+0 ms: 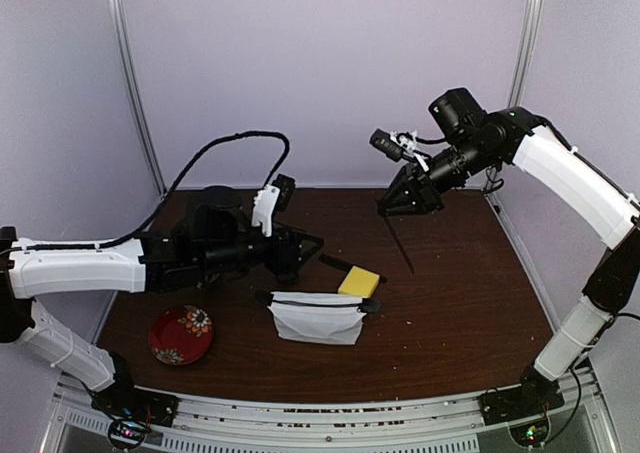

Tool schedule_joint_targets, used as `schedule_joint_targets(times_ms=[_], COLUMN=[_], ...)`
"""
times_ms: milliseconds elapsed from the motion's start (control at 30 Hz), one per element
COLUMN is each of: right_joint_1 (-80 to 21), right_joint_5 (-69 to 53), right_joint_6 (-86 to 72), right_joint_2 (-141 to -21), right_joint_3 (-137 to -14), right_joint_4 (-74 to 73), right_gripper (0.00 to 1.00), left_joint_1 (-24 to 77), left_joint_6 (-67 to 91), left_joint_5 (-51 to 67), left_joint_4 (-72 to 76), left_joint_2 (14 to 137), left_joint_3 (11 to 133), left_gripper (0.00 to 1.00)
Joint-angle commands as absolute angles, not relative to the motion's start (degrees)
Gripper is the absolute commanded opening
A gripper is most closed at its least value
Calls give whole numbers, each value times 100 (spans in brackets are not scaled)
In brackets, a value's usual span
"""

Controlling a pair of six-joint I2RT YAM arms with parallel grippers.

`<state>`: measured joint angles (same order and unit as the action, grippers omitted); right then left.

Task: Sort the hair-cutting tools
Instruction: Pick up the comb from the center of the board, then pass from the right arm to the left

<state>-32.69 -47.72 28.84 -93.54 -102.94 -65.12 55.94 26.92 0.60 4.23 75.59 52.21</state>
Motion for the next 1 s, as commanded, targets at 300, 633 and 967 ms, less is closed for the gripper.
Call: schedule_joint_targets(times_ms=[300,633,967], right_joint_1=[-3393,-3393,-3393], right_joint_5=[-3833,-3863,-3891], right_joint_6=[928,643,511], right_joint_2=[-9030,-8830,-8695], right_joint_3=[-10321,-10196,-10022], right_joint_4=[-5296,-5136,-5024], right_gripper=[23,23,35], left_joint_1=[6499,6557,6557], left_joint_6=[2428,2935,2871], left_joint_5=[-949,-1598,-1127], left_joint_4=[1938,2091,2553], left_joint_2=[9480,10017,10210], left_joint_3=[7388,7838,7884], left_gripper=[53,38,4])
